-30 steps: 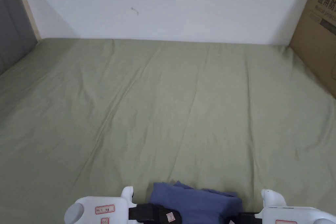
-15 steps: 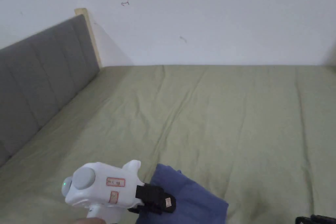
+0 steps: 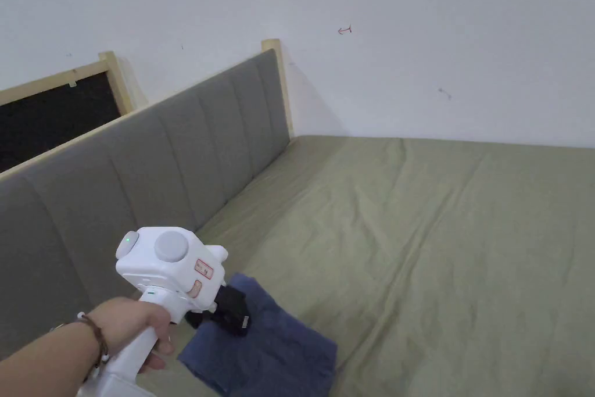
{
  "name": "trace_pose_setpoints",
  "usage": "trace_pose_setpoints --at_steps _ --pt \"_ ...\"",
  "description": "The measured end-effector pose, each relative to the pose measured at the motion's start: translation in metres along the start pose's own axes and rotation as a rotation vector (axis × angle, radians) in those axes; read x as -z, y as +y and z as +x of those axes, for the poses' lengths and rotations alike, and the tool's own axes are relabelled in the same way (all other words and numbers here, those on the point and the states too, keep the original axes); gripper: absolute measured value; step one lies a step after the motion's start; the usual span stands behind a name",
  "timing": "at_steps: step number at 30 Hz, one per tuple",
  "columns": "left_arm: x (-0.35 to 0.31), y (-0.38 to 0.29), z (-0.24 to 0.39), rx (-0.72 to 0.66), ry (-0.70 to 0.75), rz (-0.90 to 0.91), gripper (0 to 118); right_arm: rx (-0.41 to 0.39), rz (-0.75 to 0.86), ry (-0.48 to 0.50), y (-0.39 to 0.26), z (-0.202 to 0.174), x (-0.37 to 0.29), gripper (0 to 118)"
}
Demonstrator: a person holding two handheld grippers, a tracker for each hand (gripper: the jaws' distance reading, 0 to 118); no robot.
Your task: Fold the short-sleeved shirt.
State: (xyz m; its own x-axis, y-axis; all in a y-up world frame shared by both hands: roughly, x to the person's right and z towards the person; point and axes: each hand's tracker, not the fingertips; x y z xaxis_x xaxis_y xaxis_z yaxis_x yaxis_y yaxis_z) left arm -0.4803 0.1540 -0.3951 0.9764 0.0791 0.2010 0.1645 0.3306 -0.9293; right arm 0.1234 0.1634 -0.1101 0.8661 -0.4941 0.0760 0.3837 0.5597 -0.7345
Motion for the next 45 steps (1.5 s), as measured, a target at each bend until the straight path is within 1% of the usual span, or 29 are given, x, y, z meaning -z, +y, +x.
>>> trace_pose_setpoints --at_steps 1,3,4,7,11,12,14,15,16,17,18,19,20,21,23,24,25,26,28,30,31,32,33,36,38,39,41,45 --pt "-0.001 0.0 -0.008 0.008 0.051 0.004 102 -0.005 -0.001 -0.01 0.001 0.0 0.0 0" --pt "-0.013 -0.004 -0.019 0.005 0.129 0.039 102 -0.009 0.002 -0.016 0.002 0.001 0.0 0" --pt "-0.017 -0.006 -0.026 -0.018 0.139 0.053 102 -0.007 0.006 -0.019 0.002 0.002 0.0 0" --pt "-0.03 -0.015 -0.041 -0.103 0.113 0.093 102 0.006 0.005 -0.023 0.001 0.005 0.0 0" --pt "-0.042 -0.026 -0.025 -0.1 0.124 0.146 102 0.016 -0.005 -0.026 -0.001 0.006 0.0 0" --pt "-0.042 -0.029 -0.019 -0.099 0.111 0.165 102 0.014 -0.006 -0.022 -0.001 0.005 -0.001 0" --pt "-0.037 -0.033 0.002 -0.148 0.047 0.188 102 0.006 -0.005 -0.018 -0.002 0.002 -0.003 0" --pt "-0.033 -0.038 0.015 -0.183 -0.019 0.191 101 0.004 -0.004 -0.019 -0.002 0.002 -0.005 0" --pt "-0.028 -0.042 0.032 -0.197 -0.087 0.182 94 0.003 -0.001 -0.019 -0.002 0.002 -0.007 0" --pt "-0.023 -0.047 0.052 -0.198 -0.129 0.161 82 0.005 0.001 -0.017 -0.002 0.002 -0.008 0" --pt "-0.02 -0.05 0.078 -0.171 -0.159 0.153 63 0.01 0.001 -0.017 -0.001 0.003 -0.009 0" --pt "-0.015 -0.055 0.105 -0.12 -0.181 0.137 30 0.014 0.0 -0.017 -0.001 0.003 -0.011 0" --pt "-0.012 -0.059 0.131 -0.075 -0.198 0.122 8 0.013 0.001 -0.017 0.0 0.003 -0.014 0" --pt "-0.011 -0.064 0.159 -0.038 -0.213 0.109 2 0.005 0.003 -0.021 0.001 0.001 -0.017 0" --pt "-0.011 -0.071 0.203 -0.032 -0.35 0.106 1 -0.029 0.009 -0.046 0.005 -0.003 -0.025 0" --pt "-0.017 -0.076 0.225 -0.055 -0.438 0.162 1 -0.044 0.025 -0.049 0.007 -0.005 -0.031 0" --pt "-0.026 -0.081 0.245 -0.06 -0.472 0.205 1 -0.054 0.049 -0.051 0.009 -0.007 -0.039 0" --pt "-0.036 -0.083 0.26 -0.05 -0.476 0.241 1 -0.061 0.075 -0.042 0.01 -0.009 -0.046 0" --pt "-0.069 -0.093 0.297 0.009 -0.429 0.431 1 -0.101 0.171 -0.016 0.015 -0.015 -0.068 0" --pt "-0.1 -0.102 0.324 0.08 -0.378 0.617 1 -0.157 0.29 -0.034 0.019 -0.023 -0.091 0" --pt "-0.115 -0.11 0.336 0.09 -0.352 0.714 1 -0.186 0.364 -0.038 0.02 -0.025 -0.104 0" --pt "-0.126 -0.116 0.346 0.092 -0.322 0.788 1 -0.219 0.425 -0.045 0.02 -0.029 -0.113 0" --pt "-0.137 -0.121 0.36 0.11 -0.279 0.85 1 -0.247 0.508 -0.073 0.019 -0.034 -0.124 0" --pt "-0.155 -0.133 0.388 0.181 -0.249 0.989 1 -0.308 0.671 -0.118 0.017 -0.041 -0.139 0" --pt "-0.162 -0.143 0.397 0.166 -0.221 1.07 1 -0.327 0.744 -0.158 0.014 -0.042 -0.143 0" --pt "-0.165 -0.149 0.402 0.156 -0.175 1.102 1 -0.34 0.776 -0.192 0.015 -0.035 -0.14 0" --pt "-0.166 -0.158 0.407 0.127 -0.133 1.167 1 -0.356 0.826 -0.288 0.014 -0.03 -0.138 0" --pt "-0.164 -0.166 0.411 0.073 -0.082 1.221 1 -0.308 0.868 -0.352 0.014 -0.013 -0.131 0"
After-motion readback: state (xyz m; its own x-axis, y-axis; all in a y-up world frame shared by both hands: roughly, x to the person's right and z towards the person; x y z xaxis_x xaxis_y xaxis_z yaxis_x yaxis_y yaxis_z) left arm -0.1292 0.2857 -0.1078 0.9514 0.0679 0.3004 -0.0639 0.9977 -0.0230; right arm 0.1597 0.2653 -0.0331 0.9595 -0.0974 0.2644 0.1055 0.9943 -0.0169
